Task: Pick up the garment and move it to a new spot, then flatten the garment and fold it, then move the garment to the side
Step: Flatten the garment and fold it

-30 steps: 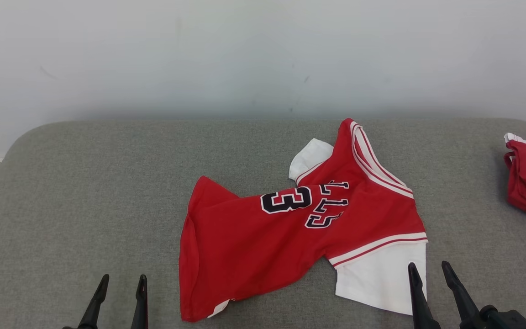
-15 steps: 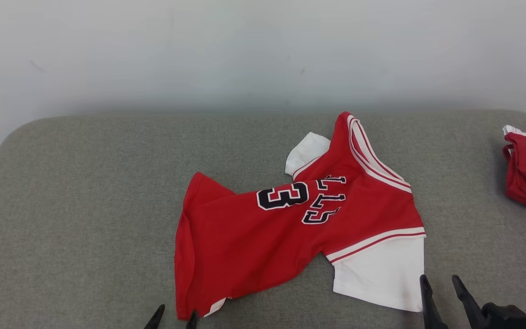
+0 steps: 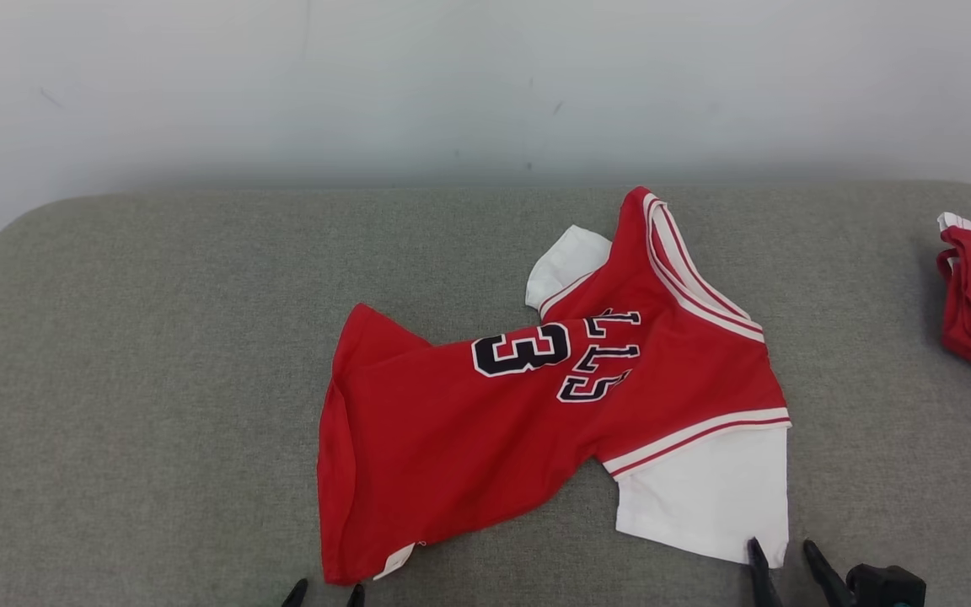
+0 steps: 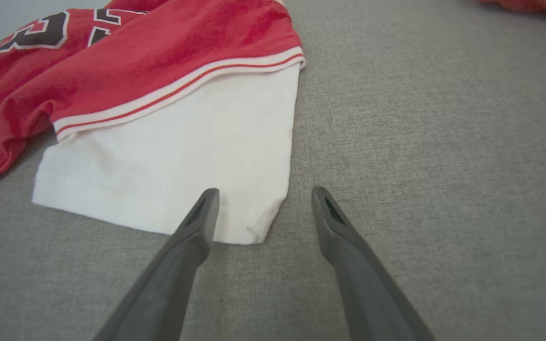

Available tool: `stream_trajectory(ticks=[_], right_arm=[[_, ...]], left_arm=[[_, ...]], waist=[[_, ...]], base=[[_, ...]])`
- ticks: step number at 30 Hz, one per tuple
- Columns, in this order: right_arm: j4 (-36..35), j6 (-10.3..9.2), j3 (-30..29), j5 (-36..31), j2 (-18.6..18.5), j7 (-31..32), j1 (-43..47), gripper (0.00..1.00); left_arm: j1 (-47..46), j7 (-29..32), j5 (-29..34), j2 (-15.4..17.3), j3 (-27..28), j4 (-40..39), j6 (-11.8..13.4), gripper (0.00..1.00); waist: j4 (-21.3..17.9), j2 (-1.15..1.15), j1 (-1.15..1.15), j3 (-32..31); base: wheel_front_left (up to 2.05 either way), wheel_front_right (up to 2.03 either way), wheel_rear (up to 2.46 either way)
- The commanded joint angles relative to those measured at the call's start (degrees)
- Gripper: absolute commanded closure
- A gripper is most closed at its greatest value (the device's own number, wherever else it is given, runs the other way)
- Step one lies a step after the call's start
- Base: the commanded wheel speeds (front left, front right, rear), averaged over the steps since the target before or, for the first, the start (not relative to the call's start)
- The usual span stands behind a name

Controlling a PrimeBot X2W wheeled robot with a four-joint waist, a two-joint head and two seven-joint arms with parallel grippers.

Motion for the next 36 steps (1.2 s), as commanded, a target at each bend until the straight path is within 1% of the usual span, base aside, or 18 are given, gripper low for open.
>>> stream_trajectory(ticks=[1, 3, 7, 8, 9, 10, 11, 16, 19, 25, 28, 30, 32, 33, 36], right_arm=[[1.03, -0.14, 0.01, 0.06, 0.30, -0.31, -0.77, 0.00], [3.77, -0.14, 0.02, -0.02, 0.66, -0.25, -1.33, 0.00], [8.02, -0.13, 1.03, 1.96, 1.82, -0.17, -3.33, 0.00], [9.30, -0.13, 1.51, 2.29, 2.11, -0.07, -3.81, 0.21], [10.31, -0.11, 2.08, 2.67, 2.37, 0.01, -4.27, 0.80], [11.16, -0.01, 2.69, 3.12, 2.66, 0.01, -4.77, 1.00], [11.57, 0.01, 3.09, 3.59, 2.91, -0.09, -5.23, 1.00], [10.86, 0.00, 4.06, 5.27, 2.81, -0.60, -6.68, 1.00], [6.19, -0.01, 3.19, 5.60, 2.02, -0.91, -6.62, 1.00], [-4.30, -0.01, 2.01, 6.07, 0.59, -0.95, -6.06, 1.00], [-8.39, -0.01, 2.33, 7.18, -0.27, -0.96, -8.45, 1.00], [-10.16, -0.01, 2.99, 7.65, -1.59, -0.96, -10.95, 1.00], [-11.39, -0.01, 3.58, 8.78, -2.17, -0.58, -13.94, 1.00], [-12.13, -0.01, 3.89, 8.97, -2.74, -0.20, -15.90, 1.00], [-13.56, -0.02, 4.06, 9.70, -4.20, 1.40, -22.82, 1.00]], left_arm=[[-0.89, -0.17, -0.50, -0.30, 0.12, 0.49, 0.13, 0.00], [-1.55, -0.15, -0.98, -0.63, -0.05, 1.63, 0.13, 0.00], [-3.02, -0.15, -2.82, -1.40, 1.05, 3.17, 0.14, 0.00], [-3.39, -0.15, -3.29, -1.56, 1.00, 3.83, 0.14, 0.01], [-3.80, -0.13, -3.89, -1.68, 0.95, 4.56, 0.14, 0.54], [-4.18, -0.11, -4.23, -1.79, 0.43, 5.15, 0.13, 0.81], [-4.67, -0.10, -4.54, -1.91, -0.04, 5.35, 0.11, 1.00], [-4.91, -0.11, -5.56, -1.84, -1.27, 4.45, 0.10, 1.00], [-4.52, -0.17, -6.52, -1.33, -0.56, 1.19, 0.10, 1.00], [-6.22, -0.17, -5.79, 1.23, 1.58, -7.50, 0.13, 1.00], [-9.02, -0.17, -6.67, 2.61, 1.70, -11.06, 0.13, 1.00], [-11.84, -0.17, -7.45, 4.19, 0.79, -12.33, 0.13, 1.00], [-15.86, 0.40, -9.13, 5.50, -0.31, -12.88, 0.13, 1.00], [-18.44, 0.88, -9.04, 6.76, -1.06, -13.10, 0.13, 1.00], [-26.53, 3.53, -10.22, 9.36, -3.67, -13.85, 0.13, 1.00]], waist=[[0.09, -0.01, 0.00, 0.18], [0.23, -0.01, 0.00, 0.42], [0.34, -0.01, 0.00, 1.08], [0.35, -0.01, 0.00, 1.20], [0.36, -0.01, 0.00, 1.30], [0.36, -0.01, 0.00, 1.36], [0.34, -0.01, 0.00, 1.42], [-0.09, -0.01, 0.00, 1.47], [-0.43, -0.01, 0.00, 1.42], [-0.78, -0.01, 0.00, 1.62], [-1.20, -0.01, 0.00, 2.19], [-1.51, -0.01, 0.00, 2.83], [-1.70, -0.01, 0.00, 3.80], [-1.88, -0.01, 0.00, 4.44], [-2.23, -0.01, 0.00, 7.41]], base=[[0.00, 0.00, 0.00], [0.00, 0.00, 0.00], [0.00, 0.00, 0.00], [0.00, 0.00, 0.00], [0.00, 0.00, 0.00], [0.00, 0.00, 0.00], [0.00, 0.00, 0.00], [0.00, 0.00, 0.00], [0.00, 0.00, 0.00], [0.00, 0.00, 0.00], [0.00, 0.00, 0.00], [0.00, 0.00, 0.00], [0.00, 0.00, 0.00], [0.00, 0.00, 0.00], [0.00, 0.00, 0.00]])
